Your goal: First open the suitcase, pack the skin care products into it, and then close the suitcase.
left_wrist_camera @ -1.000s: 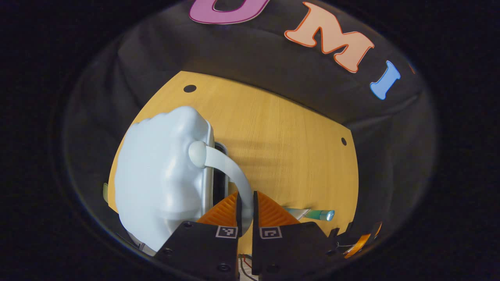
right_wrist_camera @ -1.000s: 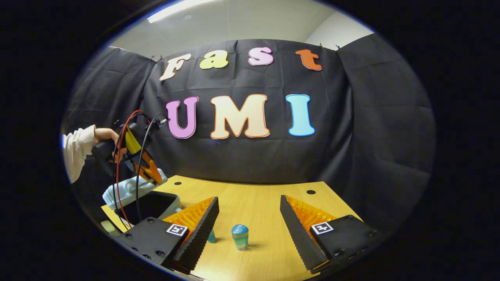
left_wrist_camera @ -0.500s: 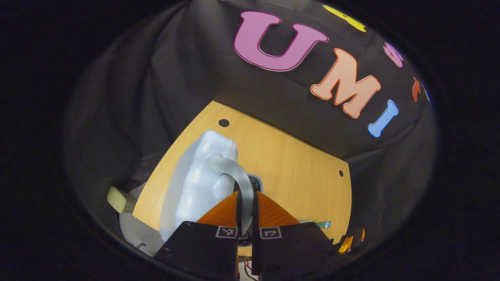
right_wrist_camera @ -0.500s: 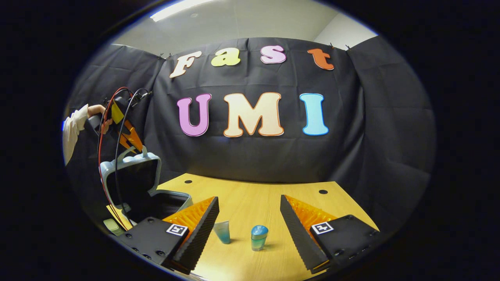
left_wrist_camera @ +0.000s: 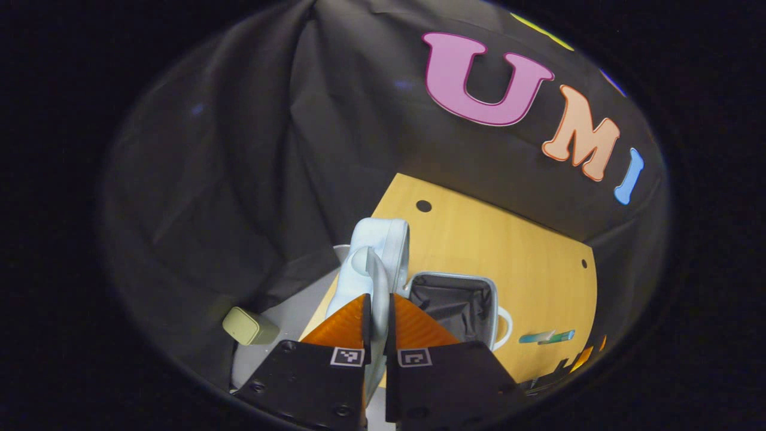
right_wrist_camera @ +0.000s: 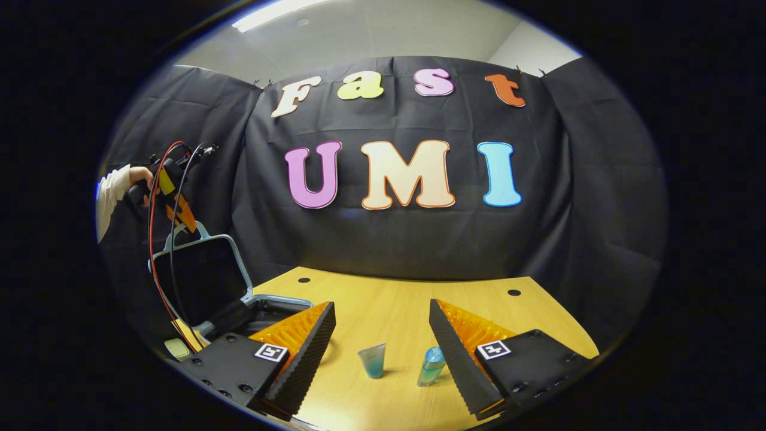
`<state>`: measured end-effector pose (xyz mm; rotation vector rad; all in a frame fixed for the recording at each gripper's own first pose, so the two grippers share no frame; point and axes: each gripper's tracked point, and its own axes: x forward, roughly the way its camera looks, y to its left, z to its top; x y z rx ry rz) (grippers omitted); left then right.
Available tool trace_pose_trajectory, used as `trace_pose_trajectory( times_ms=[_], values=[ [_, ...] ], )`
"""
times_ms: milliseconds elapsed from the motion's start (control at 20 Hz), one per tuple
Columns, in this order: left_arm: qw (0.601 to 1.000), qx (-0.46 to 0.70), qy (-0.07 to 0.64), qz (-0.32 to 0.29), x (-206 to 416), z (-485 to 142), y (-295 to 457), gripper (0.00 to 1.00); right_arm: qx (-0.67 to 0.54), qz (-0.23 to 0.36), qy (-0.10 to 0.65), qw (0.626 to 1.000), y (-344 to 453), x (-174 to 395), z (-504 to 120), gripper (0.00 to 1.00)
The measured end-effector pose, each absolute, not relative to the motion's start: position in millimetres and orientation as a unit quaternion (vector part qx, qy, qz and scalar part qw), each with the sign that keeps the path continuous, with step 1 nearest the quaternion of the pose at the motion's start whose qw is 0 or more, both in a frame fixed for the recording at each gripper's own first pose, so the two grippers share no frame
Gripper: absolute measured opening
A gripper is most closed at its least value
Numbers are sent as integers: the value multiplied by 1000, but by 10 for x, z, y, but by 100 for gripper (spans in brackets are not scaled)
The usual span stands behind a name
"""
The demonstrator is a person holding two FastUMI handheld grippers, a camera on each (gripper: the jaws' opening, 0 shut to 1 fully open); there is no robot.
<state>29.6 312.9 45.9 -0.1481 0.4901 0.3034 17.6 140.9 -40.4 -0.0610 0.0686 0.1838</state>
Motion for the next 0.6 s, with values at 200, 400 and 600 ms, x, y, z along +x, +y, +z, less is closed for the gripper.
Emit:
trace_pose_trajectory(
  times_ms=[200,400,600],
  values=[
    [951,-63,243,183,220,251,3722,6,-35,89,35,995,1571,174,-449,99],
    [943,-39,257,209,136,-162,4286,5,-40,75,35,996,1636,139,-484,99],
    [932,-59,275,229,172,-624,4597,5,-38,60,44,996,1635,94,-556,99]
  ],
)
